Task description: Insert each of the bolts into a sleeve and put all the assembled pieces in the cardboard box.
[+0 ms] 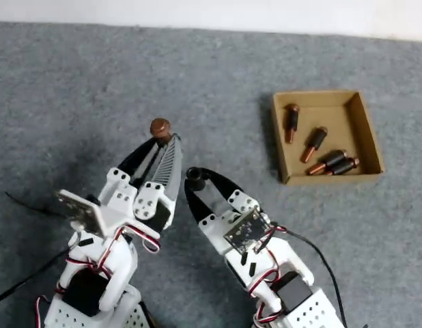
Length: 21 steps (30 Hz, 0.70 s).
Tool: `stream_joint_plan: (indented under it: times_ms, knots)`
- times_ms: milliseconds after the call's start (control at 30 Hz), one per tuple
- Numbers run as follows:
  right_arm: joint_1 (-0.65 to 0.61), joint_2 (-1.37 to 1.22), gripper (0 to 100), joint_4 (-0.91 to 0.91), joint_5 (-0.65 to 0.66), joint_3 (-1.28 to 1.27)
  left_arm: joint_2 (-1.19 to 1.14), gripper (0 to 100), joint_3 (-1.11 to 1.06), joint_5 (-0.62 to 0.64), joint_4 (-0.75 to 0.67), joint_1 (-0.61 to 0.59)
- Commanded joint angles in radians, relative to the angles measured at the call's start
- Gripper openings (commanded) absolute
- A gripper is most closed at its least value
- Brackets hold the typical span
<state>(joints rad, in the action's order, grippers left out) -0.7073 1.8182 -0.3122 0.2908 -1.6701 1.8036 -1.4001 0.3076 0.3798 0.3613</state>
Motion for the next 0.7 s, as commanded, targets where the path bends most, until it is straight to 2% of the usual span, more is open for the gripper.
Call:
stream_joint_plan:
  times_ms: [0,433,600,667]
  knots:
    - [-0.008,0.021,0.5,-0.016,0.011,-0.122,0.004,1,0.039,0.169,-0.025,0.015]
    - [-0.007,0.021,0.5,-0.027,0.011,-0.122,0.004,1,-0.068,0.175,-0.025,0.027]
    - [0.031,0.021,0.5,-0.024,0.011,-0.122,0.004,1,-0.068,0.169,-0.020,0.163]
    - [0.056,0.021,0.5,-0.024,0.011,-0.124,0.004,1,-0.068,0.167,-0.003,0.179]
